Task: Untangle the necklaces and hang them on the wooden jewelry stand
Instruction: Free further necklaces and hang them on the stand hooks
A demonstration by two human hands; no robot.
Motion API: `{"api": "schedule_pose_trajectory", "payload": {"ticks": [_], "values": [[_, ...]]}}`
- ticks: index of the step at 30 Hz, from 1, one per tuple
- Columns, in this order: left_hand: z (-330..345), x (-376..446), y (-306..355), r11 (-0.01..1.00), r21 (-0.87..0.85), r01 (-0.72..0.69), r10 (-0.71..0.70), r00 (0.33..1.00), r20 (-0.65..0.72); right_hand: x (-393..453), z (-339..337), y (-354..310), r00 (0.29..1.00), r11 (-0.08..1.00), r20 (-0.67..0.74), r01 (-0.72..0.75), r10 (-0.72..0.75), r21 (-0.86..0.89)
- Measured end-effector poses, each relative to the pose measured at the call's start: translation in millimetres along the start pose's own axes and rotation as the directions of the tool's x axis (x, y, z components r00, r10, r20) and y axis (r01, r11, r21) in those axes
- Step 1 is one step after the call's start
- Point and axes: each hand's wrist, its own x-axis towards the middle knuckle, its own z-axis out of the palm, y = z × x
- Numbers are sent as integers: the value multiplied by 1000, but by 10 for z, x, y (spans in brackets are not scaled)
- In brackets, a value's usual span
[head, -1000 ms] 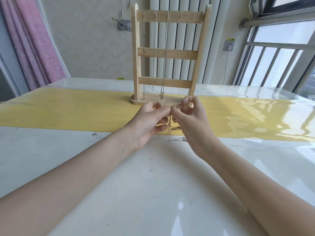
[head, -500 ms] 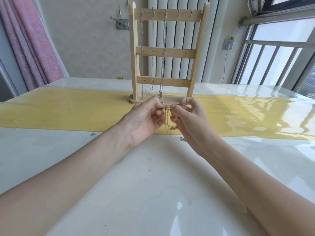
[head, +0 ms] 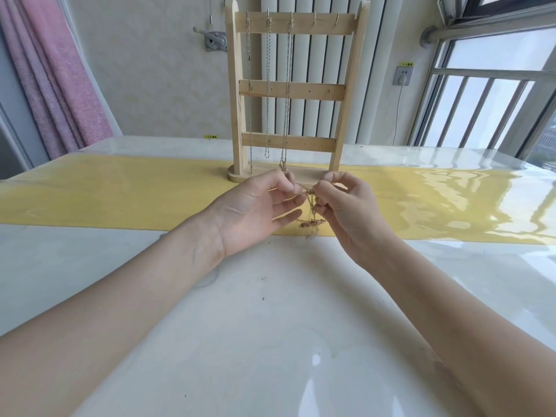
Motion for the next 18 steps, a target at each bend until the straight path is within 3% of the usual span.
{"api": "schedule_pose_trajectory", "payload": {"ticks": [7, 13, 18], "values": [[-25, 42, 51, 952, -237, -193, 136, 962, -236, 59, -103, 39, 991, 993, -81, -98, 102, 60], [23, 34, 34, 948, -254, -191, 142, 970, -199, 52, -64, 36, 974, 958, 21, -225, 224, 179], [34, 18, 26, 980, -127, -154, 136, 981, -139, 41, -59, -10, 920, 851, 135, -391, 367, 351]]}}
